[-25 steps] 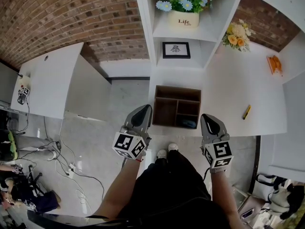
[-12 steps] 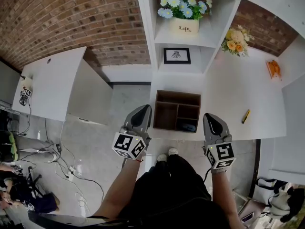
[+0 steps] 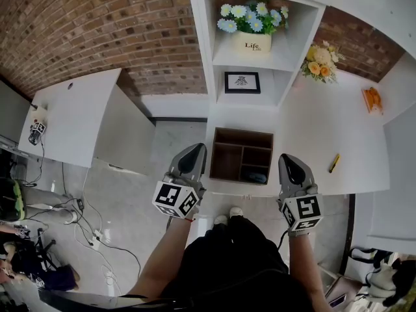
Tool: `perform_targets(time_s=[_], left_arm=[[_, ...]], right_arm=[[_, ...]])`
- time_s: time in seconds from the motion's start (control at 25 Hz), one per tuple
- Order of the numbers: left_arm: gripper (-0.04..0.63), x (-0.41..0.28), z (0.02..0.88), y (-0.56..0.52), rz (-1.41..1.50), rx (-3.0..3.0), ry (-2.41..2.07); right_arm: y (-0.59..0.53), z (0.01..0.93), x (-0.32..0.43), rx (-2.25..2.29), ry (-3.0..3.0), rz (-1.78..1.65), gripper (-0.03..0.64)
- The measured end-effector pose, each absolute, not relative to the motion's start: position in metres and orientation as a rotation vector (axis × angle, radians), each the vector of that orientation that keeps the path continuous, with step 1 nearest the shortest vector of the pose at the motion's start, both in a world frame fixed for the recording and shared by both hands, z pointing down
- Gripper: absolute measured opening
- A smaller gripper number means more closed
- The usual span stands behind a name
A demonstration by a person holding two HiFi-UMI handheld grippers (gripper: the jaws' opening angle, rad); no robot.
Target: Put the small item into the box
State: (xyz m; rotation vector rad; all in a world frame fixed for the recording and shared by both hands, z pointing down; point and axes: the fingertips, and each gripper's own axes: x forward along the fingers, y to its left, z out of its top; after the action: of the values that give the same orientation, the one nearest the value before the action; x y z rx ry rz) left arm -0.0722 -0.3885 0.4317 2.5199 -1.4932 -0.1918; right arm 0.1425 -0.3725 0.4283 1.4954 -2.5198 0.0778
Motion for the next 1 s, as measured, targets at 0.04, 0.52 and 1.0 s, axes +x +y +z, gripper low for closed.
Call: perform_targets(time_s=[0.04,0.52,1.0], left_arm=[[0.002,-0.073,0.431,-0.389,-0.192,2.522,-1.496],[0.003,-0.077,0.418,-0.393,-0.216,2.538,-1.525],[0.002,-0.078,0.404,-0.397,-0.245,2.554,-1.551]], right_arm=[[-0.373,0.427,0.143,1.498,-2.523,0.073,0.003],[-0.380,0.415,0.142,1.506,-2.546,0.027,0.003],[-0.387,0.403,0.144,1.520,-2.565,-0.002,0.003]])
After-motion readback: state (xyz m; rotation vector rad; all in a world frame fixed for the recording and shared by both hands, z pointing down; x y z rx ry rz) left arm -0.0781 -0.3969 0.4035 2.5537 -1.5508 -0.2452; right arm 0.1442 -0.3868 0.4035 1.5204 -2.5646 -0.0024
